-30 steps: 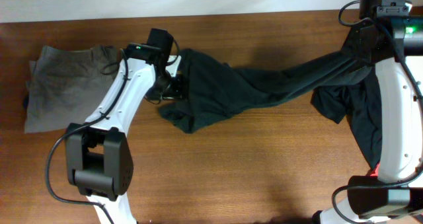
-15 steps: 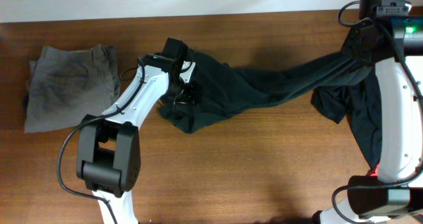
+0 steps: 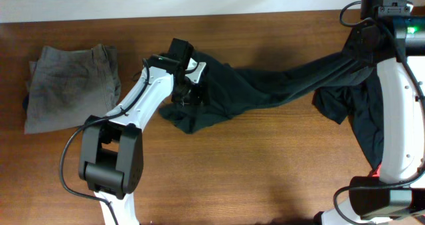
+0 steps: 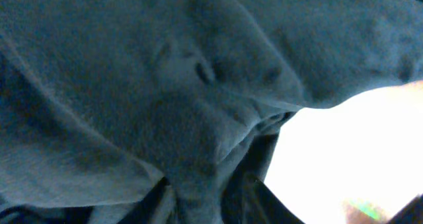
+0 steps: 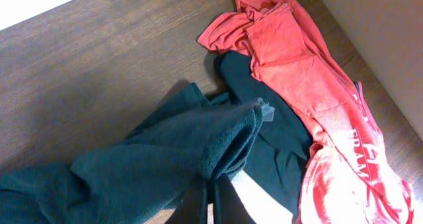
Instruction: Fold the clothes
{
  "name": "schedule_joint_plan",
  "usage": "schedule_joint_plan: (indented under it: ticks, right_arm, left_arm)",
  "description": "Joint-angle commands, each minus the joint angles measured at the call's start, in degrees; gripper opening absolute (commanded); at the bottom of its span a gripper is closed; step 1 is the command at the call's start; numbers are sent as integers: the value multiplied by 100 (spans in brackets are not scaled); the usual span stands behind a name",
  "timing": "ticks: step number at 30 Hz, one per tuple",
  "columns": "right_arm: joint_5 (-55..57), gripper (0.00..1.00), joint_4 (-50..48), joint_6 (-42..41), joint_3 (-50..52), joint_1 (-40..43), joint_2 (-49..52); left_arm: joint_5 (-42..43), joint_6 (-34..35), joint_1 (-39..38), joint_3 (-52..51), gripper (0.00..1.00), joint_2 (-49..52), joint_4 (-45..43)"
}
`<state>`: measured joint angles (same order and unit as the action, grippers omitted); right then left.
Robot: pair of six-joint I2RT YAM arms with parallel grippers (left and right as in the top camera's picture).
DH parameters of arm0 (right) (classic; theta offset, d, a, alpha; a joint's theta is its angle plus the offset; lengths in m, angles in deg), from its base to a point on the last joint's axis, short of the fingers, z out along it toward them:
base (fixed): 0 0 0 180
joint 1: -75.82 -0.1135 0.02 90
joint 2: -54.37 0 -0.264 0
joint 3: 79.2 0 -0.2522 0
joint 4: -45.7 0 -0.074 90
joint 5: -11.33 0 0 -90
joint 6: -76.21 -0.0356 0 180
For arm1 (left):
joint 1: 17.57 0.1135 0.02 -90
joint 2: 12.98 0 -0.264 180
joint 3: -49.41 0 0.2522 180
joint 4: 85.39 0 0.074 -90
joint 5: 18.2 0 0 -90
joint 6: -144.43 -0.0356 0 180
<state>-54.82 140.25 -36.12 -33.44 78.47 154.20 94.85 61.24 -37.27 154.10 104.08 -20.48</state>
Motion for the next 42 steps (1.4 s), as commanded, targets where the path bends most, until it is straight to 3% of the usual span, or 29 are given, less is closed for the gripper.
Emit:
schedule_joint_plan:
  ticks: [1, 2, 10, 18, 19, 21, 22, 29, 39, 42]
  right_arm:
    - [13, 4, 2, -66, -55, 48, 31]
    - [13, 4, 2, -66, -55, 48, 31]
    - [15, 4, 2, -48, -55, 48, 31]
    - [15, 4, 0, -48, -55, 48, 31]
    - [15, 4, 0, -48, -55, 48, 31]
    - [15, 4, 0, -48, -55, 48, 31]
    - [15, 4, 2, -48, -55, 48, 31]
    - [15, 4, 2, -46, -52, 48, 31]
    - [13, 4, 15, -46, -44, 48, 31]
    - [13, 4, 52, -46, -44, 48, 31]
  left_arm:
    - [118, -42, -11, -17, 11, 39, 4]
    - [116, -44, -11, -17, 0, 39, 2]
    - [42, -46, 173, 461, 0, -76, -181]
    - [-1226, -42, 697, 1473, 0, -179, -1388]
    - [-1316, -42, 739, 1473, 12, -164, -1508]
    - [-1390, -44, 787, 1473, 66, -85, -1543]
    - [-1390, -42, 793, 1471, 77, -44, -1480]
    - [-1392, -44, 787, 1462, 82, 345, -678]
    - [-1432, -431, 807, 1462, 80, 839, -1088]
    - [-1561, -496, 813, 1462, 74, 1001, -1193]
